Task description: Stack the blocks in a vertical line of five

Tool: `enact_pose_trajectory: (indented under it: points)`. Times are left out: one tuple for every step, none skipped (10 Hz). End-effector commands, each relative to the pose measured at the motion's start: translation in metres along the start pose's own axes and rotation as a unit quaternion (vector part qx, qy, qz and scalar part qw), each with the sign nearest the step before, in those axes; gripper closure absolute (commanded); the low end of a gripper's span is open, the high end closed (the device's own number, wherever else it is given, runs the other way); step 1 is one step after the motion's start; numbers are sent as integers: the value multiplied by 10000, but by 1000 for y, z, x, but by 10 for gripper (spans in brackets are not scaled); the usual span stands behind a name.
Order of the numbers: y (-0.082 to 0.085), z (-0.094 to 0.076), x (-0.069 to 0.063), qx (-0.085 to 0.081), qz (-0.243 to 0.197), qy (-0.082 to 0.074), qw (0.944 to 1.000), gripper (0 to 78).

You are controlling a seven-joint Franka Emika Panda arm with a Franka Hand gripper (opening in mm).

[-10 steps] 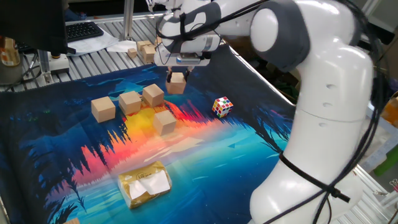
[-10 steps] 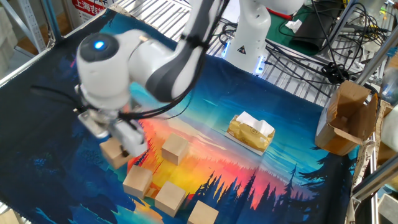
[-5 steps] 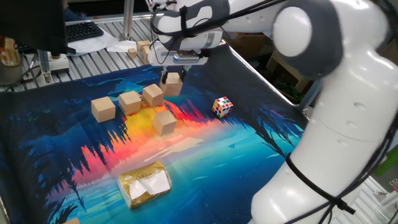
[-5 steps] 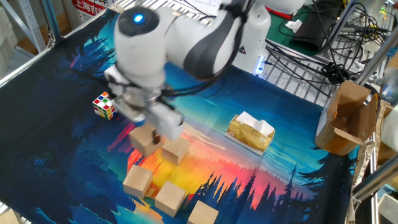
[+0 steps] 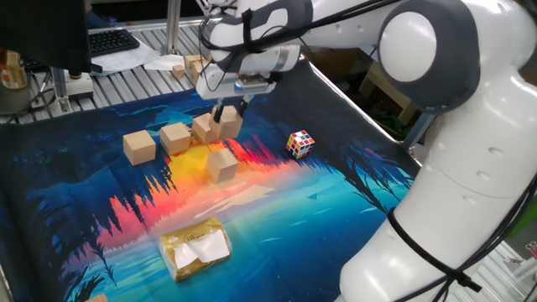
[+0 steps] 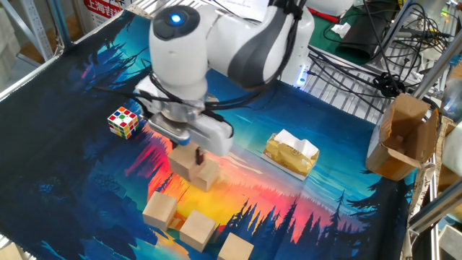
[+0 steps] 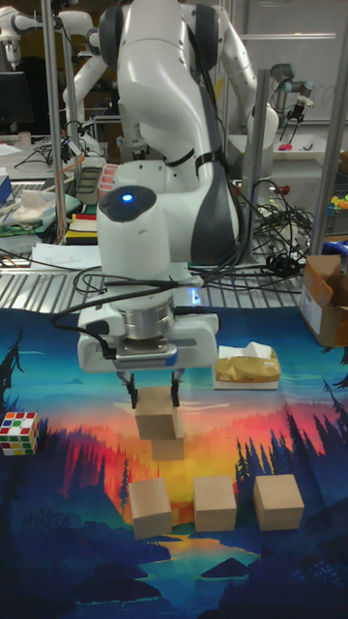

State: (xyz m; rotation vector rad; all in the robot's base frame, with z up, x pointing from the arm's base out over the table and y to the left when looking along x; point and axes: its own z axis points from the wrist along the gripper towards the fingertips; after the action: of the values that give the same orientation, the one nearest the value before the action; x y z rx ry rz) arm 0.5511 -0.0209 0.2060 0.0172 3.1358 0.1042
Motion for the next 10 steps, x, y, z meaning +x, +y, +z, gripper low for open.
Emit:
enact_pose_trajectory:
  points:
    - [9,9,11,4,-272,52,9996,763]
    - [10,11,15,25,-338,51,9994,763]
    - [10,12,18,47,-374,50,9993,763]
    - [10,14,21,57,-392,48,9992,763]
    - [10,16,23,62,-404,40,9992,763]
    - [10,17,24,65,-405,40,9992,763]
    - [9,21,28,66,-414,31,9991,763]
    - [8,22,30,65,-427,30,9991,763]
    - [9,23,32,71,-424,27,9991,763]
    - [9,23,35,81,-421,25,9991,763]
